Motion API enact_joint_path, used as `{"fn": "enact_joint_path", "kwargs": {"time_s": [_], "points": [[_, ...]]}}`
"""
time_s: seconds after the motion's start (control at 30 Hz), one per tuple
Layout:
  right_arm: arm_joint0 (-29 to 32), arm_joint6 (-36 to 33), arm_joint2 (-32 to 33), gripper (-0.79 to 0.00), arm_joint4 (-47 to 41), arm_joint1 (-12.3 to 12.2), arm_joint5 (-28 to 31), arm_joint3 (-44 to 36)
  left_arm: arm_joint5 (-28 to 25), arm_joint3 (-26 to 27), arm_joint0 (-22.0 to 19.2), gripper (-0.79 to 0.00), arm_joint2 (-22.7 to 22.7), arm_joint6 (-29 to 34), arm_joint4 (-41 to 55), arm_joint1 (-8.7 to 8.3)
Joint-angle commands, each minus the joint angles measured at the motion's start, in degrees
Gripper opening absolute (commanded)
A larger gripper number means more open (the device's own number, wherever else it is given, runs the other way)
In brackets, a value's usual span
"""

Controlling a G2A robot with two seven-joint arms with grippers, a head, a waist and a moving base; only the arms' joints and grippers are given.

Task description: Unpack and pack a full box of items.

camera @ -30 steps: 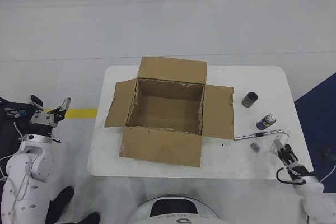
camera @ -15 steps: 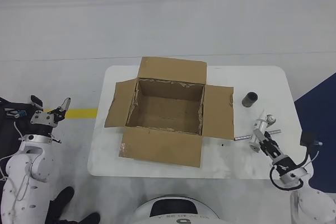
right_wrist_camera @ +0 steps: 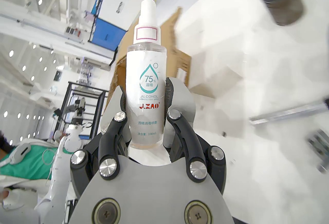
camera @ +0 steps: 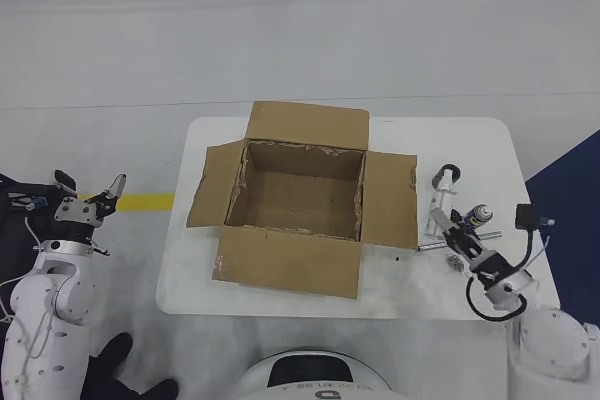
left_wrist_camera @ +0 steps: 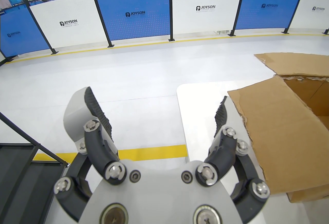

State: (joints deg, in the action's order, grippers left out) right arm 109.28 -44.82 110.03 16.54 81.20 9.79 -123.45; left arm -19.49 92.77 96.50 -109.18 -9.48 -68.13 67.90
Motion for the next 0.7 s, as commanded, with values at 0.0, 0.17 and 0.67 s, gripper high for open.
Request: {"fn": "enact_joint_path", "kwargs": {"time_s": [0.0, 0.17, 0.67], "points": [[-4.33, -2.55, -3.46, -0.785, 3.35, -0.34, -4.3, -1.92, 0.0, 0.0, 0.0, 0.0, 0.0, 0.0, 0.0, 0.0], [-14.65, -8.11, -17.04, -0.785, 17.12, -0.88, -13.84, -1.24, 0.0, 0.0, 0.0, 0.0, 0.0, 0.0, 0.0, 0.0], [-31.78, -9.74, -41.8, -0.637, 35.53, -0.05, -26.87, 15.9, 0.0, 0.0, 0.0, 0.0, 0.0, 0.0, 0.0, 0.0]]}}
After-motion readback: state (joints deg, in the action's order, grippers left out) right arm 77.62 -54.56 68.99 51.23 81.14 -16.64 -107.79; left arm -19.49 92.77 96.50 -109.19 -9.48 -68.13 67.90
